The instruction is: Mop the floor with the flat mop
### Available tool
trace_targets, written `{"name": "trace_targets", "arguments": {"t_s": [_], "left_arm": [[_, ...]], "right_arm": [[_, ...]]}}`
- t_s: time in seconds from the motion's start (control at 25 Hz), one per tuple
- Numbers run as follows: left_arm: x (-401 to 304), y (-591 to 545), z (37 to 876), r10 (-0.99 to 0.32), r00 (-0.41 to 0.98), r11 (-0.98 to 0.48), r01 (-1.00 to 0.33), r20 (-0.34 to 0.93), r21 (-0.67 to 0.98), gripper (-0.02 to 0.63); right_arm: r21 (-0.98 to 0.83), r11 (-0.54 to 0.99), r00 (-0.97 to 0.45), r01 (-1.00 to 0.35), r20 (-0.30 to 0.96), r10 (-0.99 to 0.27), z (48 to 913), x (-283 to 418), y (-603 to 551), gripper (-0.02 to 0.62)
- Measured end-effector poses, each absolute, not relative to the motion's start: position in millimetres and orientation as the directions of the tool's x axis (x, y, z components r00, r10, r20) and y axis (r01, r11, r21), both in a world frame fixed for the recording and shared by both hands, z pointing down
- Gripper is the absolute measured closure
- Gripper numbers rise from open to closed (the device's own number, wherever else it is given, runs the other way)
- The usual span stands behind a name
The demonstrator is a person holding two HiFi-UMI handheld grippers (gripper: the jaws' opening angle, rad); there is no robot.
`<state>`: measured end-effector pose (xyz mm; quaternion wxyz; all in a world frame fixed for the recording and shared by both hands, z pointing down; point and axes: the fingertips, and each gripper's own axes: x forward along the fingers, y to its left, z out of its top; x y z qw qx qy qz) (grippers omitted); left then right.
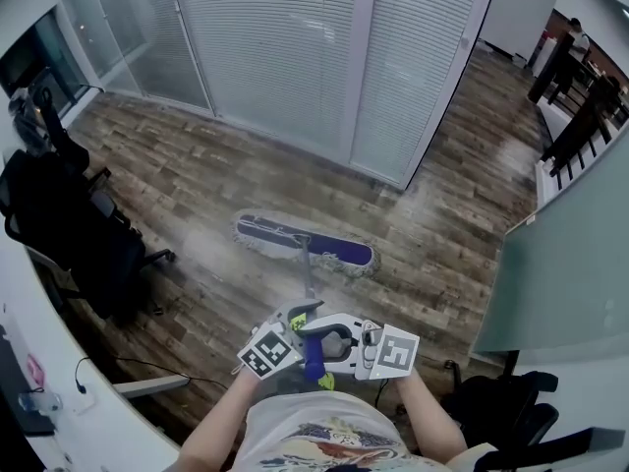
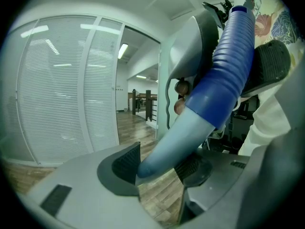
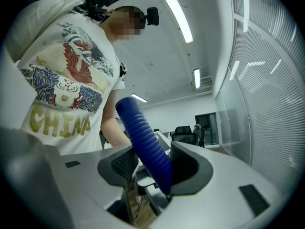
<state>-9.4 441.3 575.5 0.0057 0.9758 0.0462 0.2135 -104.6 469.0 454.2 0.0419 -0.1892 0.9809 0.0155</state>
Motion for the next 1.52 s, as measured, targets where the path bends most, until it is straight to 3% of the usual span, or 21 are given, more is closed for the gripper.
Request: {"name": "trace_targets", "arguments": {"t_s": [0.2,0.4,0.56,0.68,0.92,1.4,1.52], "left_arm": [[-2.1,393.2,584.1,0.079,0.904,-0.997,0.074,0.421,0.027,0.428],[12.6,323.9,580.0,0.069,0.917,-0.997,0.057,0.393,0.042,0.426],[23.4,257.5,572.2,0.070,0.918,-0.997,0.053,0.391,0.054,0.426],[28.1,209.4,564.6,0.078,0.918,-0.996,0.058,0.389,0.064,0.426],[36.5,131.6,551.0,0.059,0.936,-0.997,0.035,0.347,0.075,0.426],[66.5,54.3,579.2,0.082,0.915,-0.997,0.076,0.395,0.032,0.426],[83.9,24.2,583.9,0.083,0.910,-0.996,0.079,0.407,0.028,0.426]], "right_arm": [[0.009,0.942,-0.940,-0.335,0.068,-0.335,484.4,-96.7,426.7,0.399],[0.019,0.943,-0.941,-0.332,0.058,-0.333,481.2,-83.1,357.3,0.399],[0.016,0.937,-0.932,-0.349,-0.111,-0.345,444.9,-77.0,284.9,0.399],[0.027,0.945,-0.945,-0.325,-0.028,-0.324,449.1,-72.1,237.3,0.399],[0.021,0.928,-0.917,-0.372,-0.161,-0.364,420.9,-65.2,157.2,0.399],[0.001,0.938,-0.933,-0.346,-0.109,-0.344,450.9,-38.6,79.8,0.393],[0.004,0.942,-0.942,-0.334,-0.032,-0.334,468.2,-18.2,52.9,0.390]]}}
